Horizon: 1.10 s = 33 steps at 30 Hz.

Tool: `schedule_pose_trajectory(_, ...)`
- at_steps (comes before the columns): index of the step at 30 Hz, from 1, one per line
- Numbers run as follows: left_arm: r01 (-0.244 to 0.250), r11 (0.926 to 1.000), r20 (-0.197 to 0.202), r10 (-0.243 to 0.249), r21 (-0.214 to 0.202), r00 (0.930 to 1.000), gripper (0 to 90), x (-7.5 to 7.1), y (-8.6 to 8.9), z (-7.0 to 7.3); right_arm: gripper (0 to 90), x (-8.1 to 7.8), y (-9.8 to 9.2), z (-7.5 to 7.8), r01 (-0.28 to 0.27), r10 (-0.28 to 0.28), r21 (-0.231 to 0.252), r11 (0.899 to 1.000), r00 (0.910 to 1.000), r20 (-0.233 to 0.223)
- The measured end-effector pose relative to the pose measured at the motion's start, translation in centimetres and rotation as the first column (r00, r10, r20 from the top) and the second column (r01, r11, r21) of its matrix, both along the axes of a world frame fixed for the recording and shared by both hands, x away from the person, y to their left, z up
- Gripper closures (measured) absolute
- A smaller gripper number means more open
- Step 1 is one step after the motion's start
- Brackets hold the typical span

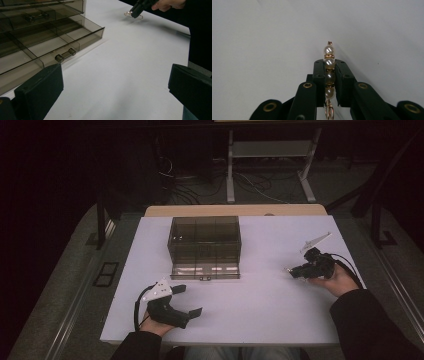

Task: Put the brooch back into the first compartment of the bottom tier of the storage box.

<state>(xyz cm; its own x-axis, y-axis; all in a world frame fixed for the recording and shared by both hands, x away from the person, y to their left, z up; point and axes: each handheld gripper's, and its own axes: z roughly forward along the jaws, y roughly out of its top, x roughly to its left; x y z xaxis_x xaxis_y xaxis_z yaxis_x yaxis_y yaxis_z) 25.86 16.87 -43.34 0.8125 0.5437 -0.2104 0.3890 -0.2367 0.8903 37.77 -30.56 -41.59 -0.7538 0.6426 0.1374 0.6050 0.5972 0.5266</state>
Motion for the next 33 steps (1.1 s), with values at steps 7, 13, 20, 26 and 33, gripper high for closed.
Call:
schedule_pose_trajectory(7,-0.001,1.0,-0.001,0.001,0.0,1.0,0.0,0.0,0.0,0.0,79.0,0.0,0.5,0.5,-0.014,0.014,0.01,1.0,0.9999,0.006)
schedule_pose_trajectory(13,-0.001,1.0,0.002,0.001,0.002,1.0,0.0,0.0,0.1,0.0,79.0,0.2,1.3,2.0,-0.028,0.028,0.029,0.999,0.9994,0.023)
schedule_pose_trajectory(20,-0.001,1.0,0.001,0.001,0.002,1.0,0.0,0.0,0.1,0.0,79.0,0.4,2.4,3.3,-0.05,0.049,0.032,0.998,0.998,0.04)
schedule_pose_trajectory(26,-0.004,1.0,0.002,0.004,0.002,1.0,0.0,0.0,0.2,0.0,79.0,0.6,3.6,4.4,-0.066,0.064,0.045,0.997,0.9967,0.05)
schedule_pose_trajectory(33,-0.005,1.0,0.003,0.005,0.005,1.0,0.0,0.1,0.3,0.0,79.0,0.8,4.7,5.1,-0.089,0.086,0.046,0.995,0.9946,0.057)
